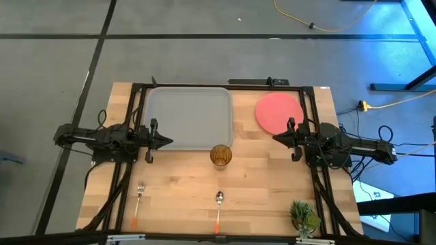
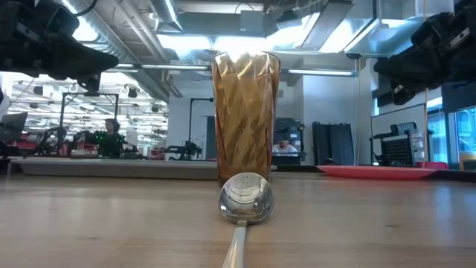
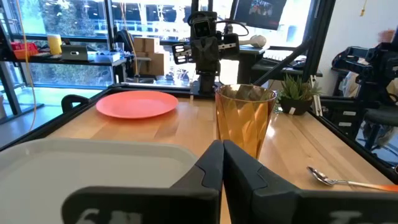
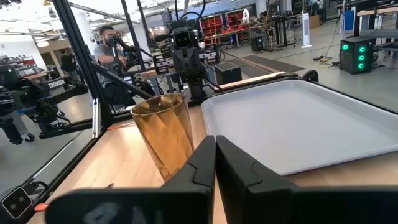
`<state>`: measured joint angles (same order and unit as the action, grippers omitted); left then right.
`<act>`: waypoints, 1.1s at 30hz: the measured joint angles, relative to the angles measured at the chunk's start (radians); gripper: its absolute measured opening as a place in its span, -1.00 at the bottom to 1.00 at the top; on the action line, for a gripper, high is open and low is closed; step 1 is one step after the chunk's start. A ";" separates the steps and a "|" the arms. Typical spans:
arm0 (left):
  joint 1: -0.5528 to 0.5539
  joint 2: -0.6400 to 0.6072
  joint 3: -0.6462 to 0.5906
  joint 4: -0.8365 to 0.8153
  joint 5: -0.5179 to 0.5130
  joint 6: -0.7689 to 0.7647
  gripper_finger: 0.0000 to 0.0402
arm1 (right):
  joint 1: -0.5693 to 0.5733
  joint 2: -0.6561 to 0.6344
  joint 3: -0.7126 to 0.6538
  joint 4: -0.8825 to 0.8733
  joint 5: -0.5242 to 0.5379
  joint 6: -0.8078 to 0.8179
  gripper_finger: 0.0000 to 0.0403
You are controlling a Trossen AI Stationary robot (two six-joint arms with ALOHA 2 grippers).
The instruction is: Pick and place plate/cup/fork/spoon on tray
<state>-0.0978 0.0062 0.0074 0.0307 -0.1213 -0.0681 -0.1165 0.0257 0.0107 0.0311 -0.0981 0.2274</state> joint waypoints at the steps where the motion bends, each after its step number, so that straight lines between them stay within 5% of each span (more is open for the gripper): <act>1: 0.000 0.000 0.000 0.000 0.000 0.000 -1.00 | 0.000 0.000 0.000 0.000 0.000 0.000 -0.92; 18: 0.000 0.000 0.000 0.006 -0.004 0.006 -1.00 | 0.000 0.000 0.000 0.000 0.000 0.000 -0.92; 22: 0.000 0.000 0.019 -0.001 -0.100 -0.037 -1.00 | 0.000 0.000 0.000 0.000 0.000 0.000 -0.92; 27: -0.002 0.008 0.158 -0.041 -0.128 -0.022 -1.00 | 0.000 0.000 0.000 0.000 0.000 0.000 -0.92; 33: -0.002 0.155 0.418 -0.328 -0.267 -0.009 -1.00 | 0.000 0.000 0.000 0.000 0.000 0.000 -0.92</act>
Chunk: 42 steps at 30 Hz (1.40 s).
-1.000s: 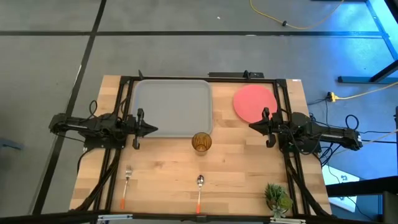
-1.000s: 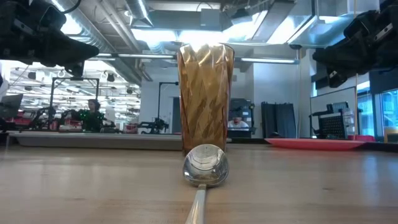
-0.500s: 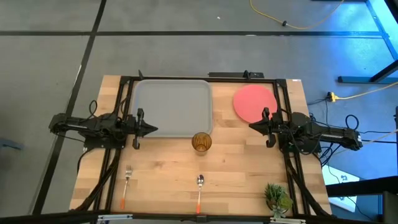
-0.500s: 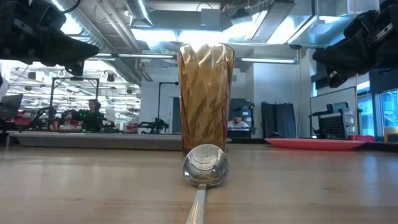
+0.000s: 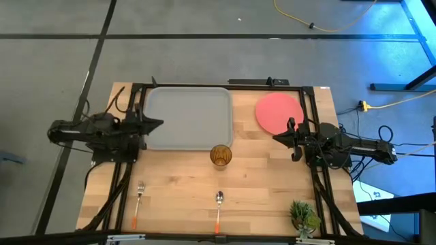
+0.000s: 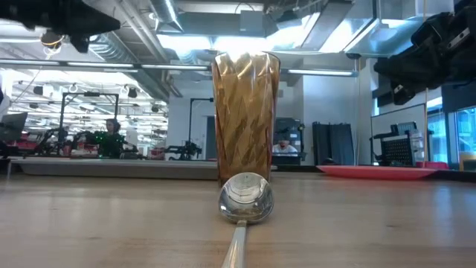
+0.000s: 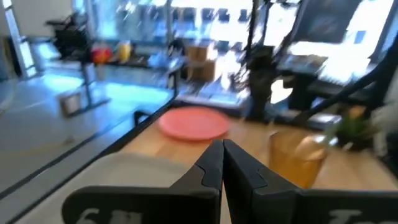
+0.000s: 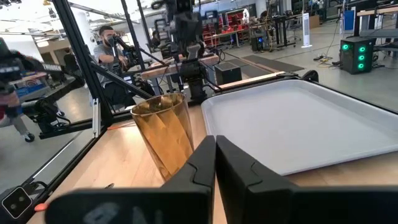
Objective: Pick and place plate/cup/fork/spoon on tray
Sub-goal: Put the orange fork on the gray serving tray
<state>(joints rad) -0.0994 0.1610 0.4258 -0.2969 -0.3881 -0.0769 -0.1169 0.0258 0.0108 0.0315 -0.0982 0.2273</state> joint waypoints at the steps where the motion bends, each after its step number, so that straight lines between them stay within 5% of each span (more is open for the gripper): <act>1: 0.000 0.040 0.049 -0.056 -0.016 -0.004 -1.00 | 0.000 0.000 0.000 0.000 0.000 0.000 -0.92; 5: 0.000 0.228 0.242 -0.257 -0.073 -0.114 -1.00 | 0.000 0.000 0.000 0.000 0.000 0.000 -0.92; 10: 0.000 0.472 0.475 -0.571 -0.023 -0.292 -1.00 | 0.000 0.000 0.000 0.000 0.000 0.000 -0.92; 19: -0.001 0.798 0.689 -1.132 0.380 -0.504 -1.00 | 0.000 0.000 0.000 0.000 0.000 0.000 -0.92; 25: -0.029 0.849 0.679 -1.169 0.529 -0.696 -1.00 | 0.000 0.000 0.000 0.000 0.000 0.000 -0.92; 35: -0.103 0.854 0.679 -1.200 0.551 -1.301 -1.00 | 0.000 0.000 0.000 0.000 0.000 0.000 -0.92; 42: -0.196 0.858 0.679 -1.213 0.605 -1.440 -0.97 | 0.000 0.000 0.000 0.000 0.000 0.000 -0.92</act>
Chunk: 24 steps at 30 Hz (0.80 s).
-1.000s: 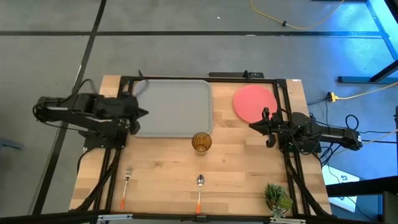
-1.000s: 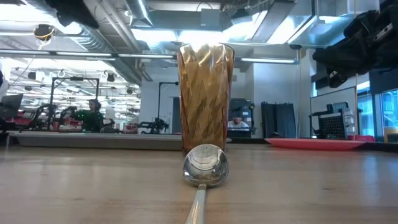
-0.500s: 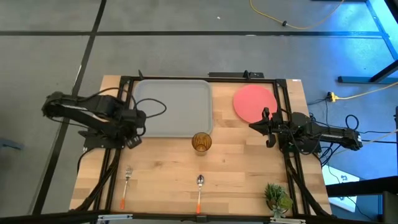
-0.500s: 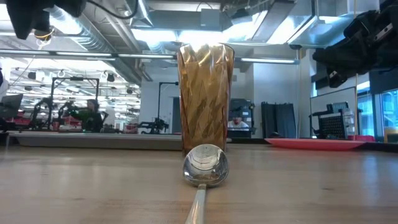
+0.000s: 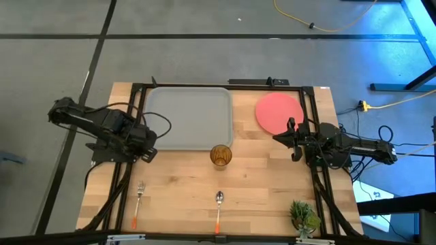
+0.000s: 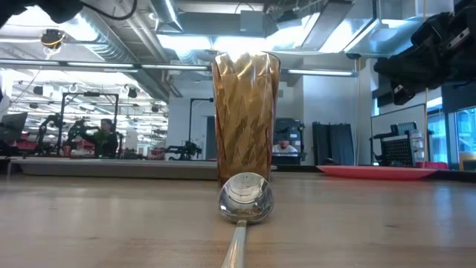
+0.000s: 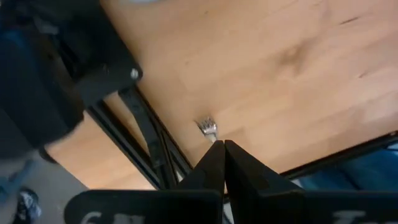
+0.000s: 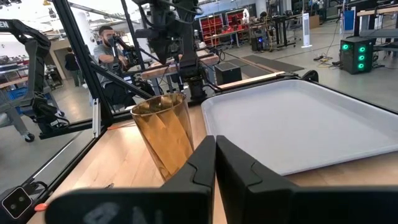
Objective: Pick and place plate/cup/fork/spoon on tray
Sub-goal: Put the orange fork on the gray serving tray
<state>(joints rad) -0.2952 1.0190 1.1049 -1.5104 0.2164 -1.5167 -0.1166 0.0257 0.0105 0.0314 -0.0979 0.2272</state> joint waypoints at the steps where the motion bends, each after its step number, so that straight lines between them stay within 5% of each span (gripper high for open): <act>1: -0.006 0.008 0.000 -0.001 0.019 -0.020 -0.95 | 0.000 0.000 0.000 0.000 0.000 0.000 -0.92; 7: -0.028 0.037 -0.031 0.000 0.107 -0.063 -0.80 | 0.000 0.000 0.000 0.000 0.000 0.000 -0.92; 14: -0.094 0.036 -0.256 0.204 0.291 -0.236 -0.73 | 0.000 0.000 0.000 0.000 0.000 0.000 -0.92; 20: -0.203 0.036 -0.377 0.515 0.289 -0.387 -0.73 | 0.000 0.000 0.000 0.000 0.000 0.000 -0.92; 24: -0.300 0.036 -0.405 0.648 0.192 -0.490 -0.73 | 0.000 0.000 0.000 0.000 0.000 0.000 -0.92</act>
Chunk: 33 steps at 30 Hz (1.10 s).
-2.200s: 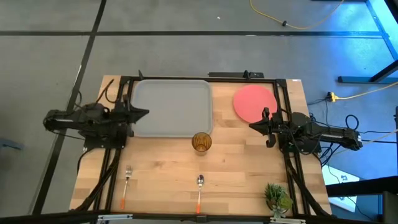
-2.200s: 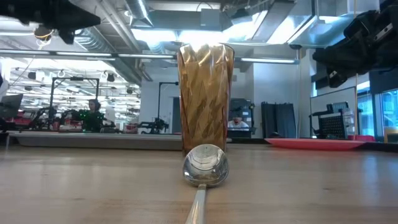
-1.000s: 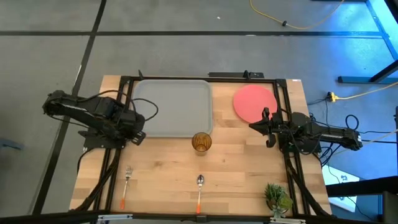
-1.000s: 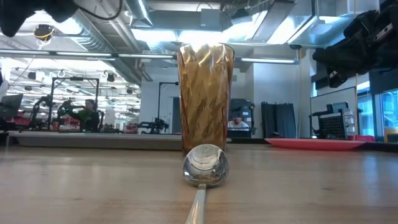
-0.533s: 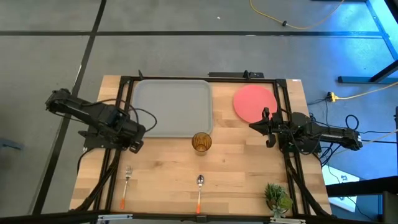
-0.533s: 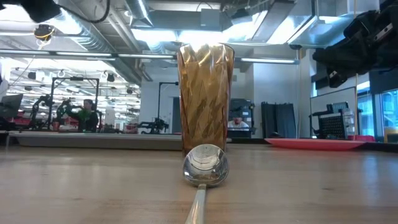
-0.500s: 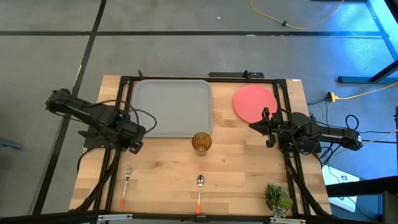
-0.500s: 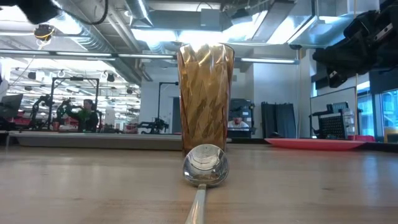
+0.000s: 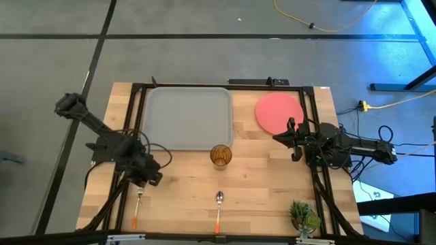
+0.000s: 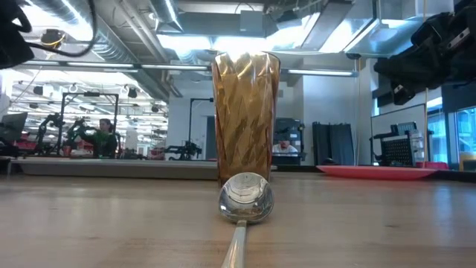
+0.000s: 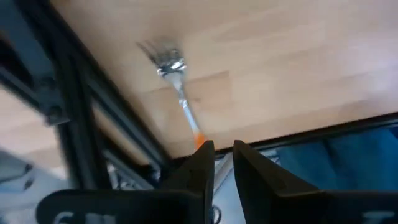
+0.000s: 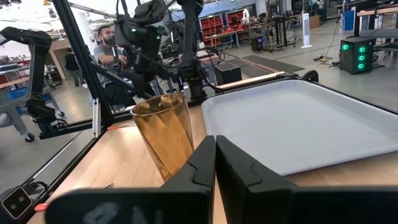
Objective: Pick and place plate/cup/fork/spoon on tray
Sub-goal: Put the orange fork on the gray serving tray
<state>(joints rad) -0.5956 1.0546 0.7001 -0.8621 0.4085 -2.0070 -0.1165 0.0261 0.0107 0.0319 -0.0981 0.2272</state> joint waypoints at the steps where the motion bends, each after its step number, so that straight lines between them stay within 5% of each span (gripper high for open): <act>1: -0.025 0.000 -0.005 0.002 -0.032 -0.020 -0.73 | 0.000 0.000 0.000 0.000 0.000 0.000 -0.92; 16: -0.255 0.033 -0.007 0.089 -0.140 -0.435 -0.73 | 0.000 0.000 0.000 0.000 0.000 0.000 -0.92; 23: -0.337 0.195 -0.007 0.246 -0.164 -0.447 -0.73 | 0.000 0.000 0.000 0.000 0.000 0.000 -0.92; 33: -0.379 0.349 -0.004 0.248 -0.142 -0.399 -0.73 | 0.000 0.000 0.000 0.000 0.000 0.000 -0.92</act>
<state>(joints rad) -0.9742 1.4036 0.6964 -0.6141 0.2660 -2.4063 -0.1169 0.0259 0.0105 0.0315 -0.0978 0.2272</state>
